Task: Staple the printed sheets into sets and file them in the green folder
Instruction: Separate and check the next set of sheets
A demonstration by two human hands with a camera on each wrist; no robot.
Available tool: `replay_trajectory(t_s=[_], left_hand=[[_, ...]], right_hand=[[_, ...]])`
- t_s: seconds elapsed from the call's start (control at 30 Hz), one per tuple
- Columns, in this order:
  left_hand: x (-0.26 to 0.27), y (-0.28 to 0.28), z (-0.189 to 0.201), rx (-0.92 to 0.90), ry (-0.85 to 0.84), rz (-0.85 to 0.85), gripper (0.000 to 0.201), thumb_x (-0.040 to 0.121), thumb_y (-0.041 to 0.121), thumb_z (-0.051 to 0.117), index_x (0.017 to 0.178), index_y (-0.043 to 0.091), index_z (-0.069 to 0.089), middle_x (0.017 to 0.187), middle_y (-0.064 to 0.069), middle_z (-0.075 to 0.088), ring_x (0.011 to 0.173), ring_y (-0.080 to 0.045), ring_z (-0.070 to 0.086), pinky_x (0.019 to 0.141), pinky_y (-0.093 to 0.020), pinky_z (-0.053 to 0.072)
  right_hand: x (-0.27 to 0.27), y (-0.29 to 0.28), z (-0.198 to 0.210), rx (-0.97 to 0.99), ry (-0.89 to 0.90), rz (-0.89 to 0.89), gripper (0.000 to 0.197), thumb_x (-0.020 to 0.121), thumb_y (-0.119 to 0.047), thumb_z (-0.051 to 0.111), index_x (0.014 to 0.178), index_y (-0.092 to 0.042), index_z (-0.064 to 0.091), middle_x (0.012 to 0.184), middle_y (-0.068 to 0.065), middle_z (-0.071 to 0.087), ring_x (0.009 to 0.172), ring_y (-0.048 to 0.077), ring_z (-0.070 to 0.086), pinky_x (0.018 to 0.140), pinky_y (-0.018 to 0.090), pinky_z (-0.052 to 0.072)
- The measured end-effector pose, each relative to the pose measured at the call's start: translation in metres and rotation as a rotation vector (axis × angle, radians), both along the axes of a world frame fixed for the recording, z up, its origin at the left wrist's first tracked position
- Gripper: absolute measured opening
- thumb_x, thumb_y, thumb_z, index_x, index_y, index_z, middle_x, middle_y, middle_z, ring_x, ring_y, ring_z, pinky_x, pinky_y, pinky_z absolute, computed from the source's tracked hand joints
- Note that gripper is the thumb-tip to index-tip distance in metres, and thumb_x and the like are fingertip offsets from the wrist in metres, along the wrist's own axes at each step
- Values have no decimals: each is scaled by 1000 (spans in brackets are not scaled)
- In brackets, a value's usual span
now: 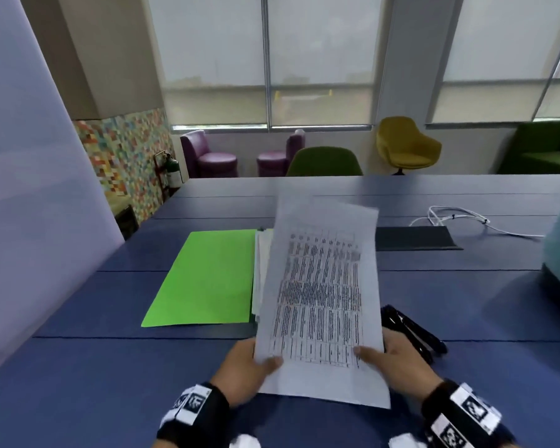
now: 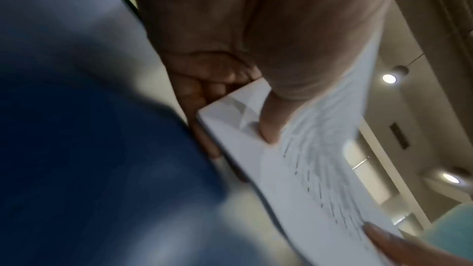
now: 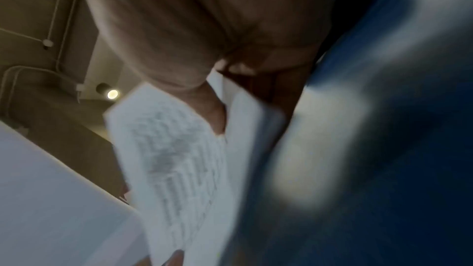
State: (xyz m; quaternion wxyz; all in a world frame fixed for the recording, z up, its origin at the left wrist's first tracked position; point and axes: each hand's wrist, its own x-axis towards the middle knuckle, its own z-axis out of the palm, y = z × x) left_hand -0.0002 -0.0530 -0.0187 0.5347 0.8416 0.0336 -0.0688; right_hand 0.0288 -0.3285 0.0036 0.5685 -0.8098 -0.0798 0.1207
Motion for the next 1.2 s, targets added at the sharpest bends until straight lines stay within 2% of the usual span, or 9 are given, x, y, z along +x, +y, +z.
replay_trajectory(t_s=[0.1,0.2,0.27,0.4,0.67,0.8,0.97,1.07,1.2], left_hand=[[36,-4,15,-9,-105,149,15,94,17,61,109,21,63,106,8,70,93,-6,65,81,-19,55],[79,-9,33,-43,-73,306,6,92,14,63,98,13,63,101,-8,70,73,-17,64,55,-27,57],[103,-5,36,93,-27,346,16,85,22,70,97,17,62,102,-5,69,85,-22,67,72,-30,58],[143,12,24,370,96,377,76,76,44,73,138,13,42,140,-10,50,125,-30,52,105,-39,44],[172,18,-8,146,98,251,84,77,13,79,148,9,34,147,-6,47,129,-22,51,113,-33,37],[177,22,-15,152,136,262,96,75,20,81,152,17,25,154,-9,35,138,-25,39,117,-38,31],[181,25,-15,135,168,263,102,72,23,83,153,20,22,157,-11,29,143,-27,33,118,-43,30],[181,26,-12,126,178,269,101,72,23,83,153,21,23,157,-9,30,143,-28,31,118,-43,31],[177,27,-8,131,168,260,96,74,19,82,152,17,26,155,-7,36,142,-23,33,117,-40,32]], right_hand=[[38,14,13,6,-67,-171,16,92,-9,68,99,-23,70,101,-2,77,88,11,74,80,28,58],[91,27,24,-60,-78,-244,14,89,-8,71,93,-21,68,101,4,76,89,19,72,87,41,59],[126,32,25,-194,-50,-280,11,85,-15,74,84,-22,66,93,1,75,83,18,71,82,39,59],[176,38,25,-560,7,-305,28,80,-37,72,73,-15,57,71,0,60,67,18,60,56,25,44],[216,62,-10,-403,241,-379,34,74,-36,74,95,-10,67,82,3,70,71,20,67,57,26,52],[233,59,2,-293,359,-398,44,77,-35,82,99,-1,63,82,7,64,71,24,61,70,32,49],[250,69,18,-143,531,-260,100,62,-55,87,139,-3,49,139,13,55,124,27,53,104,34,42],[261,76,25,-122,469,-205,72,78,-41,78,136,-6,56,144,15,53,134,30,50,109,36,43],[282,70,12,-132,439,-142,71,60,-54,87,121,-22,69,145,11,54,132,34,51,112,46,40]])
